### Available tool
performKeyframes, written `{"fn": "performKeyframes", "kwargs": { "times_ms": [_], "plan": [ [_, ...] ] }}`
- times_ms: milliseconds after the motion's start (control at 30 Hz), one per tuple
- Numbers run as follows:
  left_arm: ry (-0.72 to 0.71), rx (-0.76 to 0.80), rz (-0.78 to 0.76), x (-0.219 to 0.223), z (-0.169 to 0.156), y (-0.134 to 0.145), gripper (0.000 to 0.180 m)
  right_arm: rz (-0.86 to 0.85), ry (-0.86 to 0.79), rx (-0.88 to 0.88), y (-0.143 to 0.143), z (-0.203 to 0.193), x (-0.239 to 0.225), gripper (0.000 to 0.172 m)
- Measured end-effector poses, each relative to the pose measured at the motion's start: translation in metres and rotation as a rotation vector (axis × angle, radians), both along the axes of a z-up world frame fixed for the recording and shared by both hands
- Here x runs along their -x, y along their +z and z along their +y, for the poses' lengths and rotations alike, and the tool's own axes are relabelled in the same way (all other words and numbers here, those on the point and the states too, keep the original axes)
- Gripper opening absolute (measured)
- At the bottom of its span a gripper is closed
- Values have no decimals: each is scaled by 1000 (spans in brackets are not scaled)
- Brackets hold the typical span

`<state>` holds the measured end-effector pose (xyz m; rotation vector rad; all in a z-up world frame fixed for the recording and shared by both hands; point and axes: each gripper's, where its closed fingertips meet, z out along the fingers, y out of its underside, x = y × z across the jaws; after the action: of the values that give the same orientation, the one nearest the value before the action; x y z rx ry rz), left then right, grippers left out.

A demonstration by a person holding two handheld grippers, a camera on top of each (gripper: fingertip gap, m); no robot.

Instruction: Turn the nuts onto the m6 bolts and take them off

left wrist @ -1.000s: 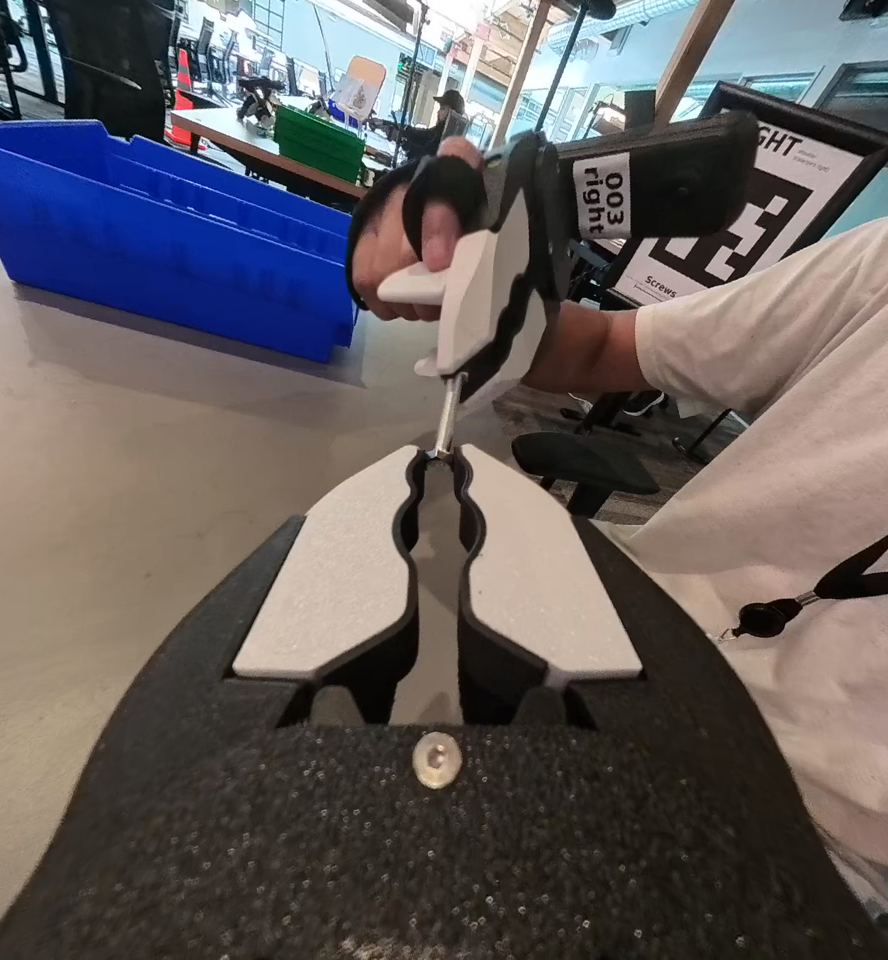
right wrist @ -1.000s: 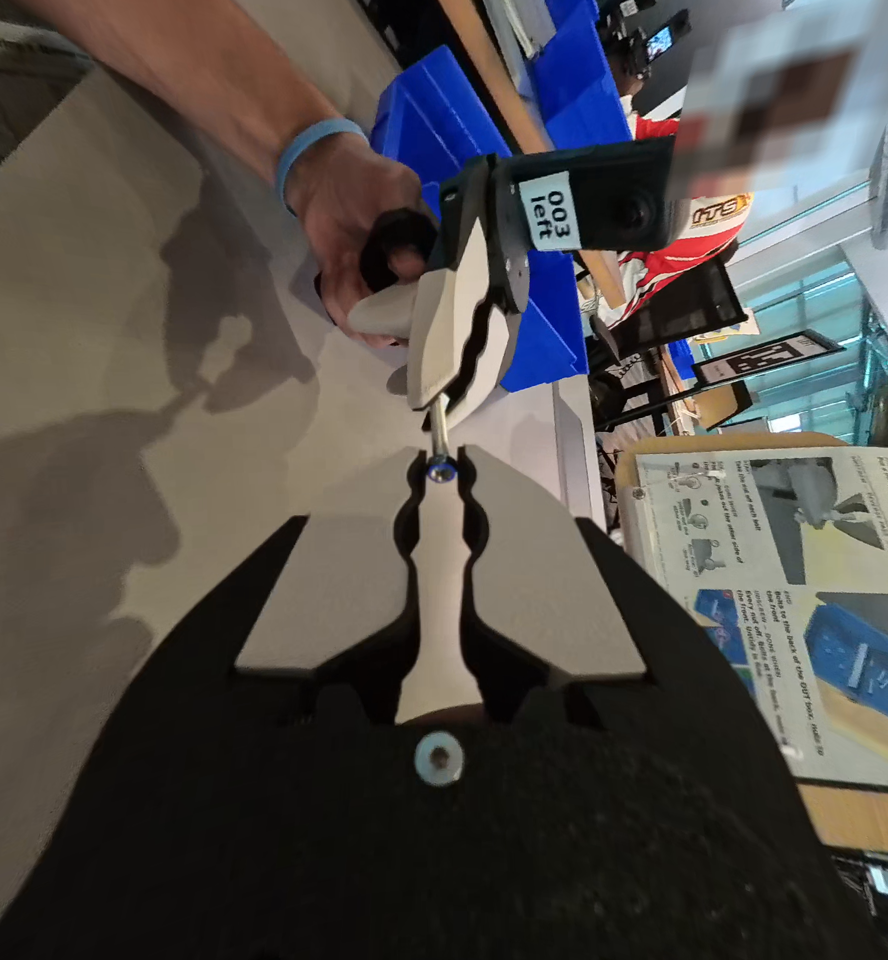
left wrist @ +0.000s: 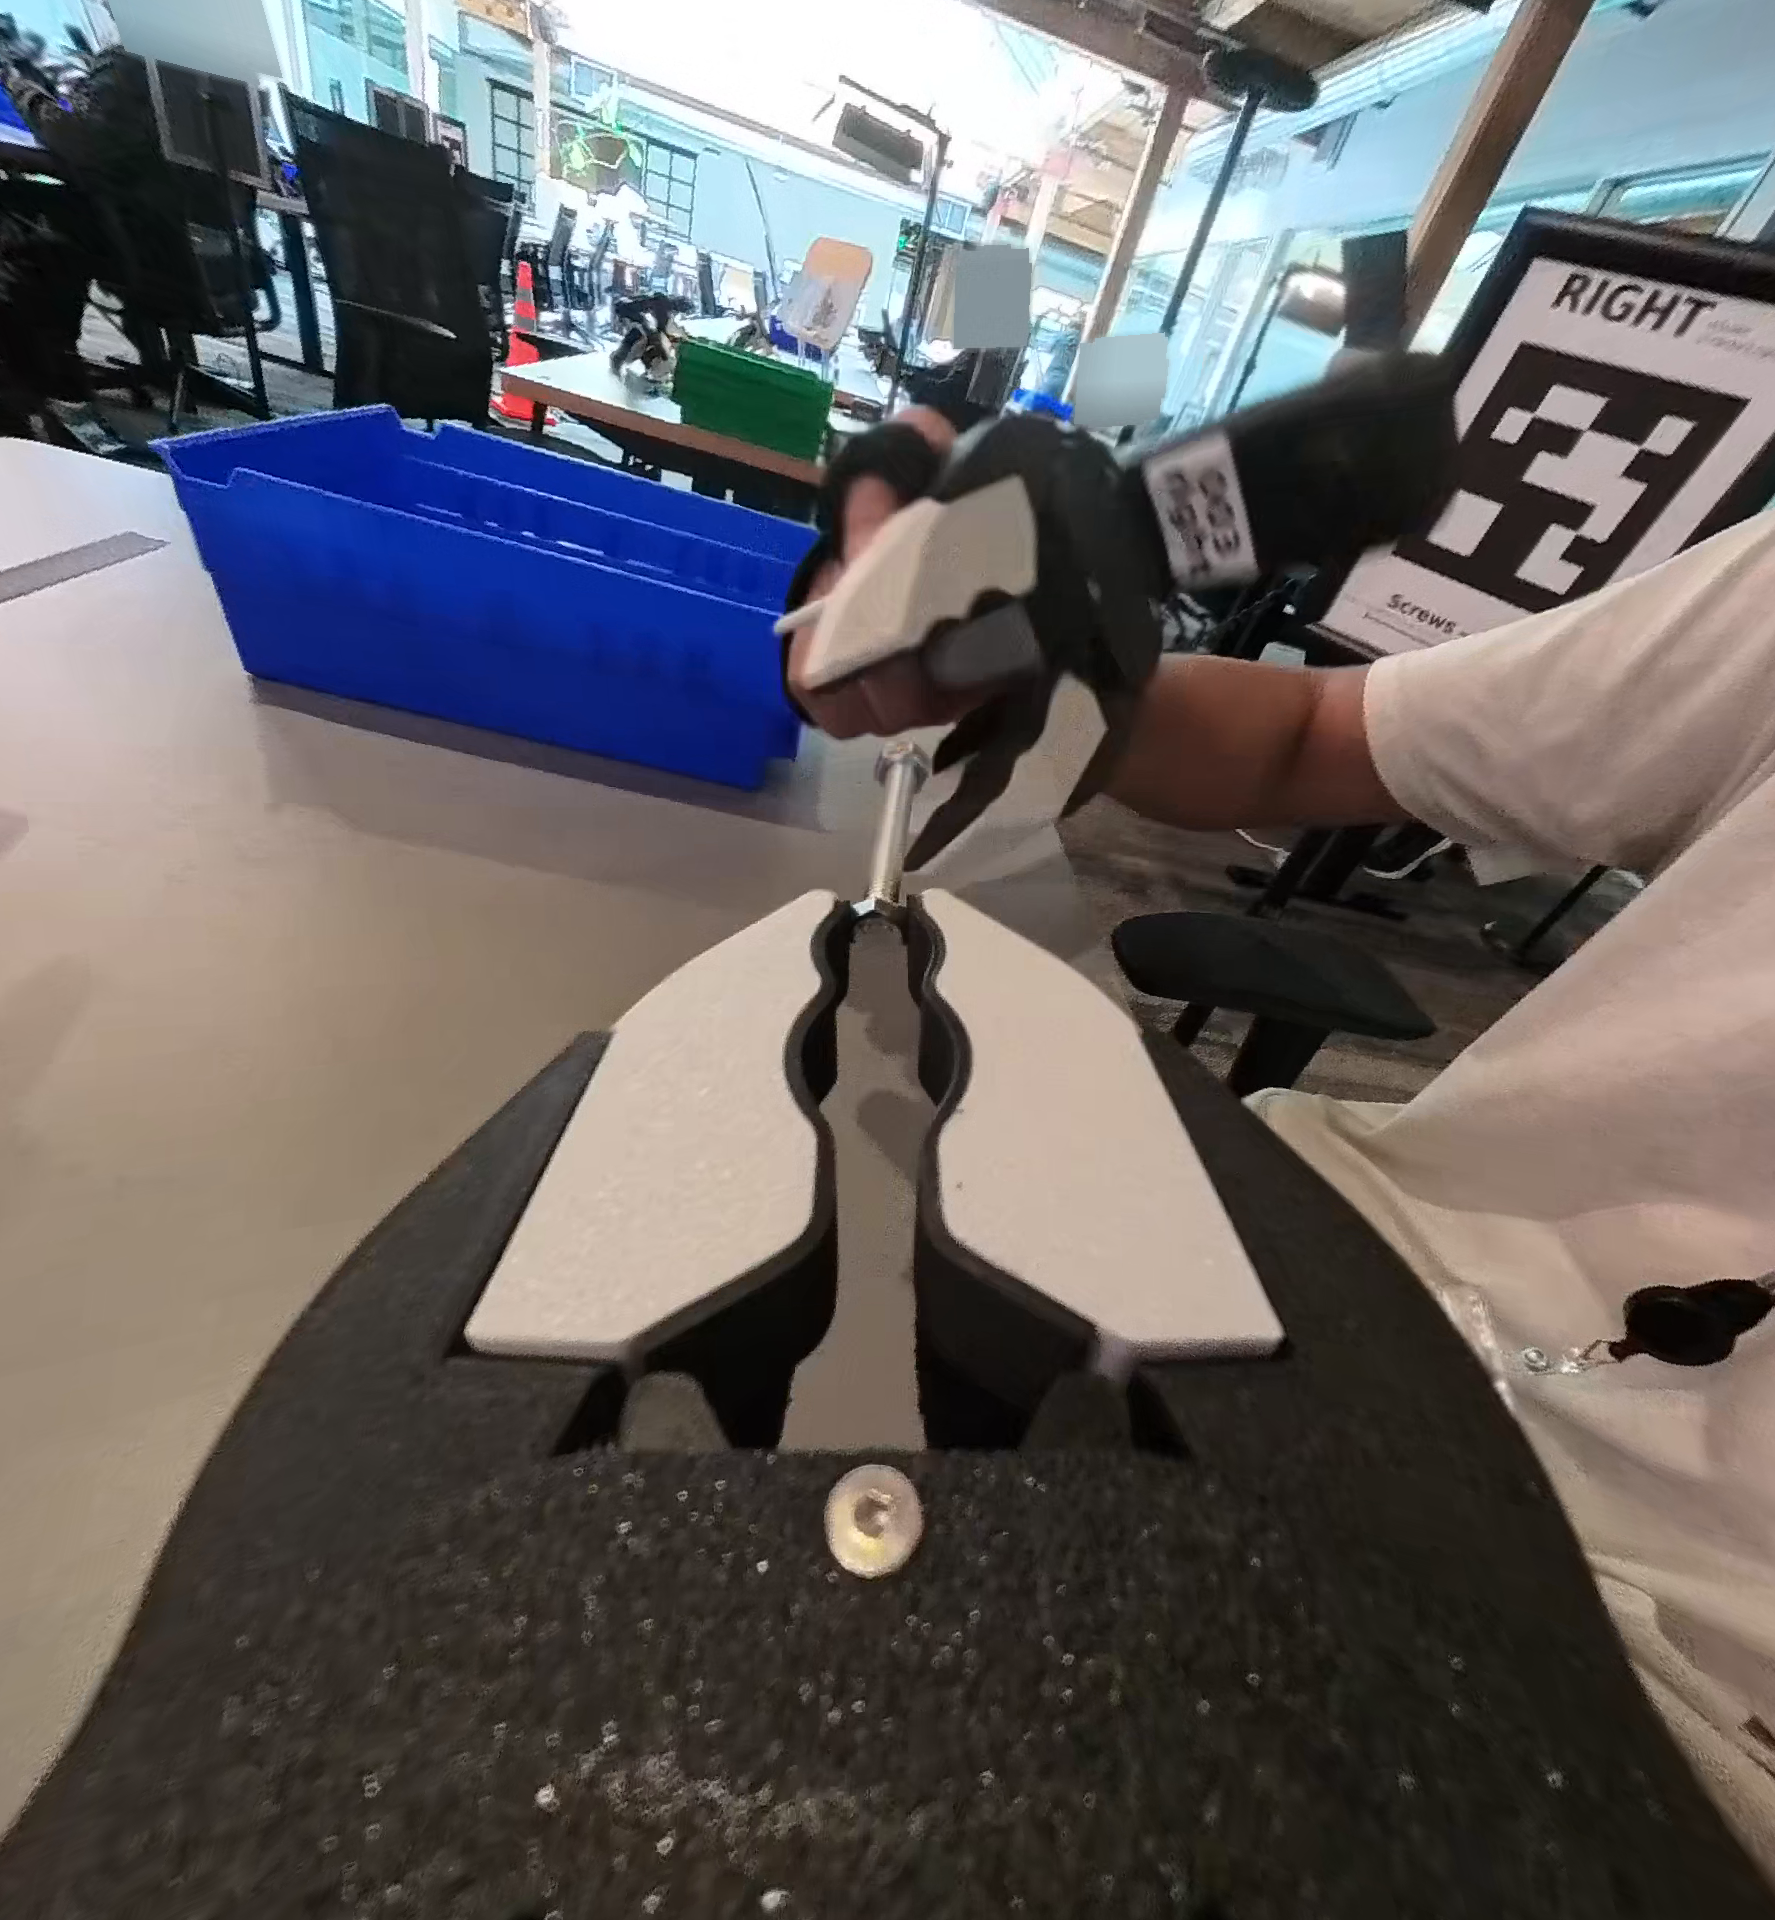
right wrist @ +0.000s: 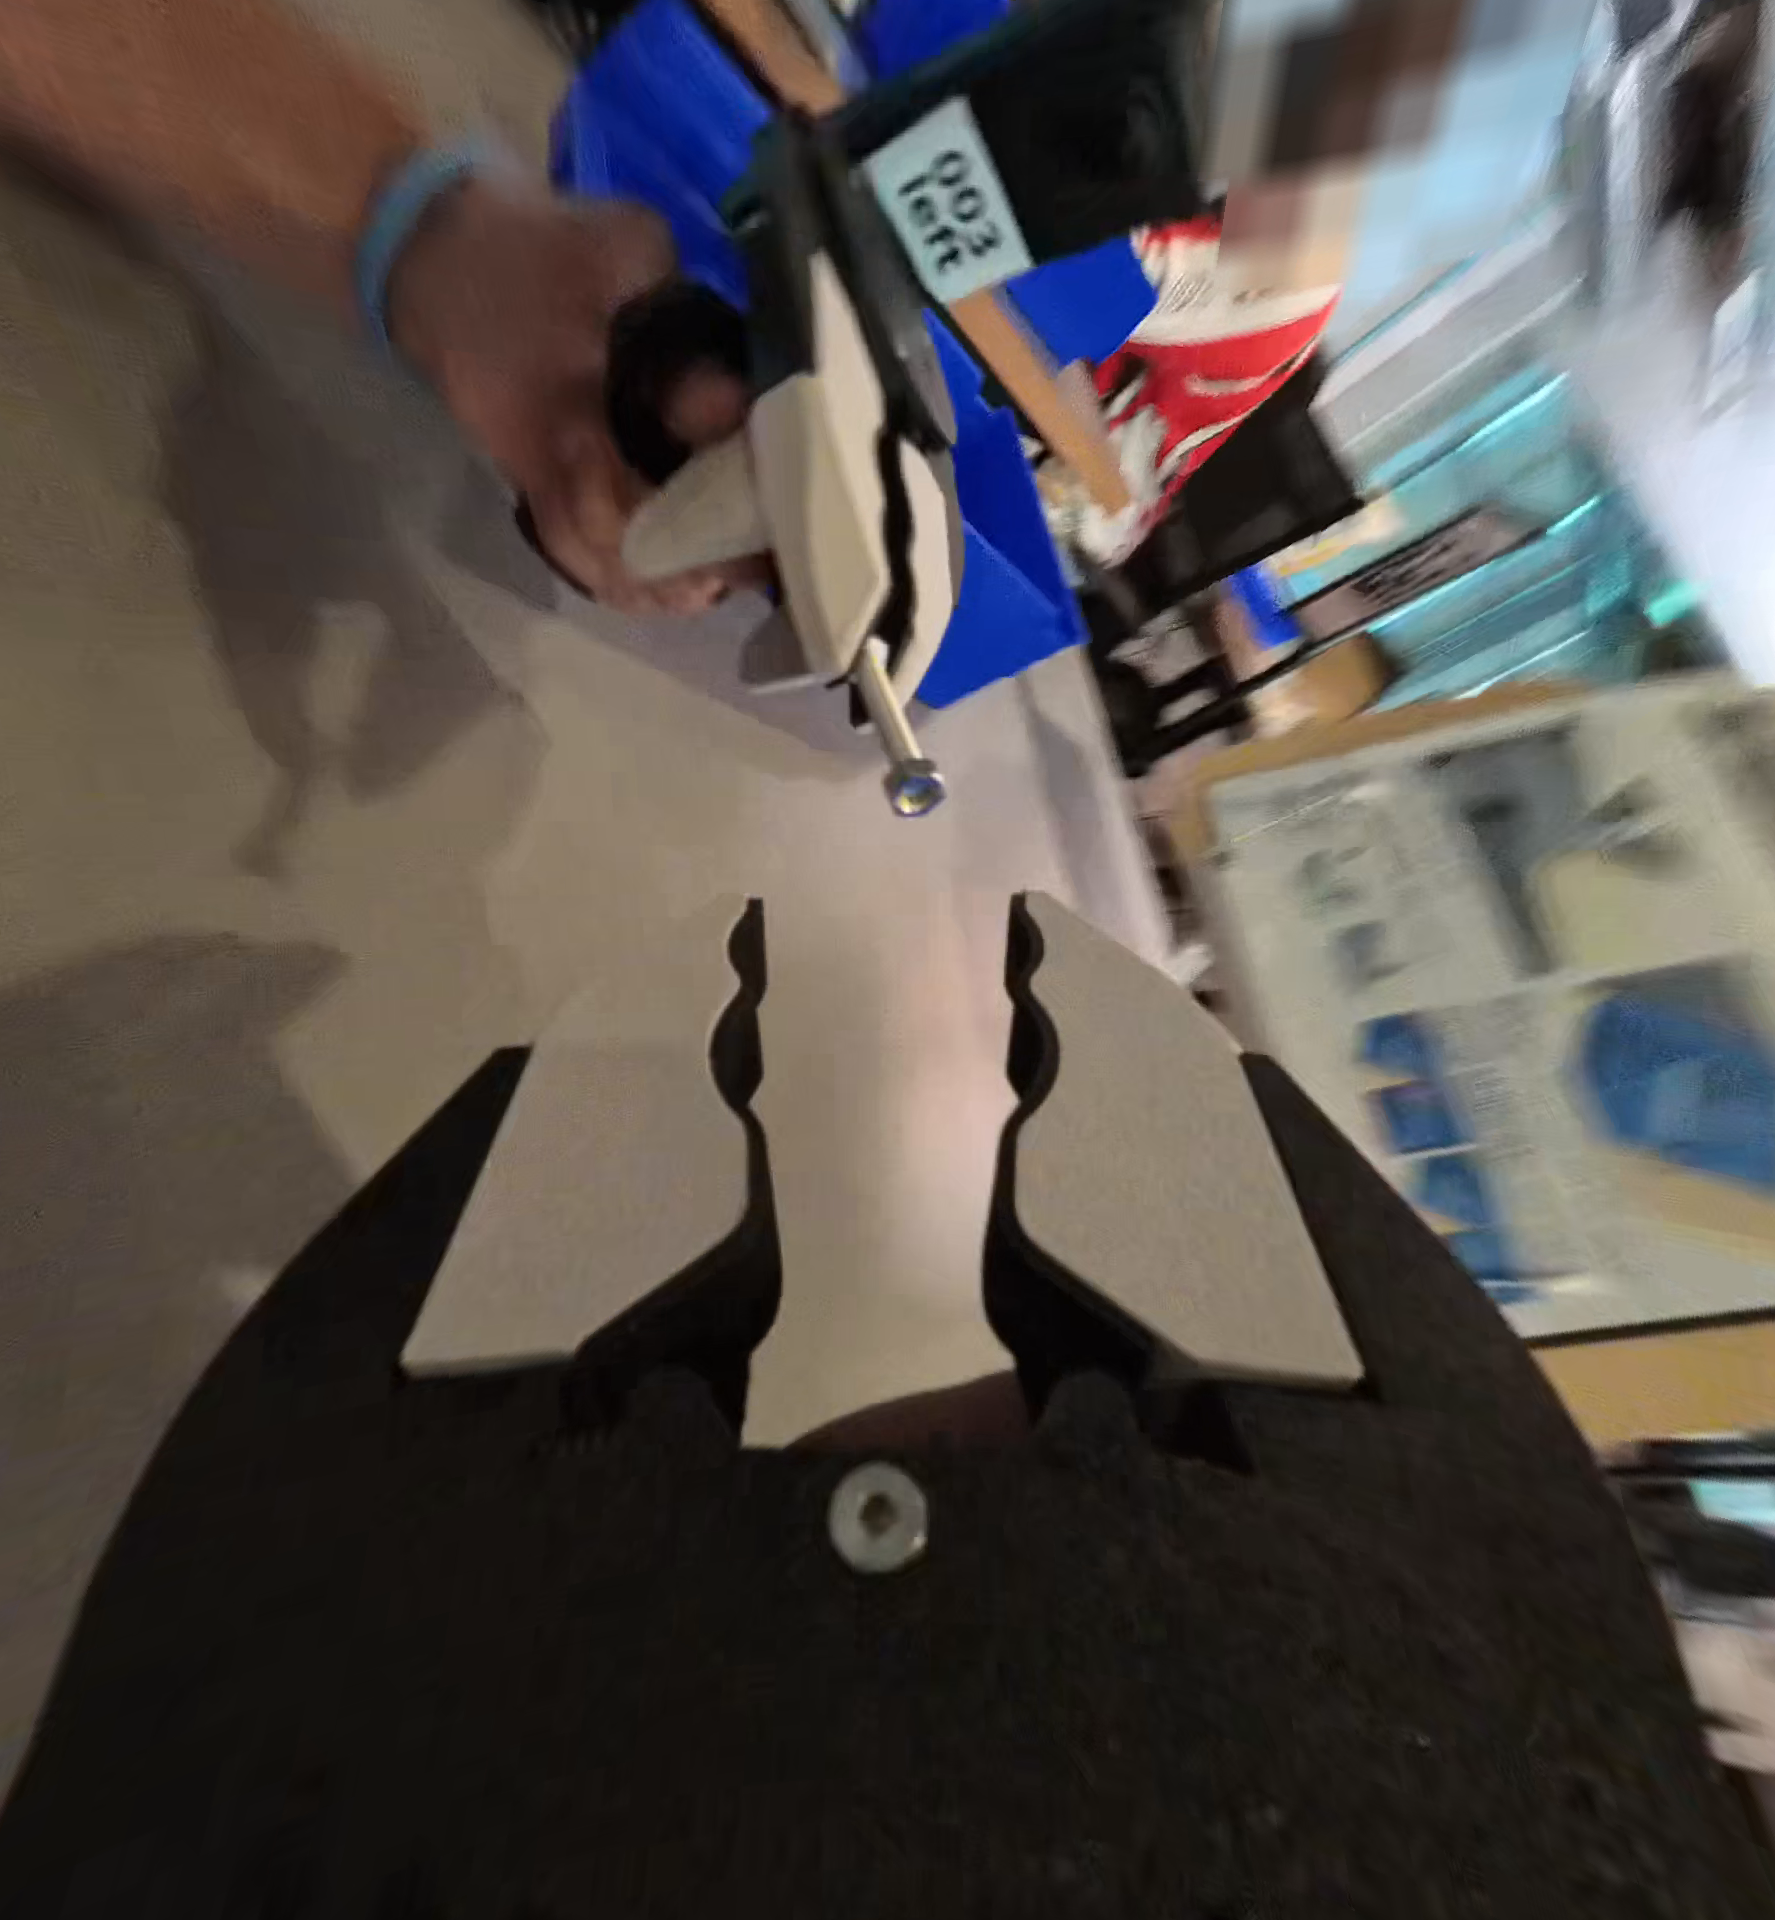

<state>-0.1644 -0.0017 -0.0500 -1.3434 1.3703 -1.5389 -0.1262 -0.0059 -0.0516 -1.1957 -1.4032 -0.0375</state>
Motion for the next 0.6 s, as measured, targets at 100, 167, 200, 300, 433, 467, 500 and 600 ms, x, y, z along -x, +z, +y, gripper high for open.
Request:
{"fn": "performKeyframes", "kwargs": {
  "times_ms": [100,167,200,300,433,467,500,600],
  "plan": [
    [-13,12,1,1,-1,0,10,-112,19,-178,6,-7,8,40],
    [-25,11,15,0,-3,-3,10,-122,34,-207,11,-9,12,35],
    [-27,8,20,-1,-4,-4,10,-148,35,-213,9,-8,12,34],
    [-33,1,36,-3,-6,-7,10,-186,55,-193,4,-7,15,23],
    [-27,-8,40,-3,-6,-8,10,-141,50,-79,3,-5,16,10],
    [-24,-12,36,-2,-5,-7,10,-97,52,-15,3,-5,17,10],
    [-18,-23,31,-2,-5,-6,10,-40,56,79,4,-5,17,10],
    [9,-66,23,-2,-3,-5,10,235,79,520,8,-5,20,10]
  ]
}}
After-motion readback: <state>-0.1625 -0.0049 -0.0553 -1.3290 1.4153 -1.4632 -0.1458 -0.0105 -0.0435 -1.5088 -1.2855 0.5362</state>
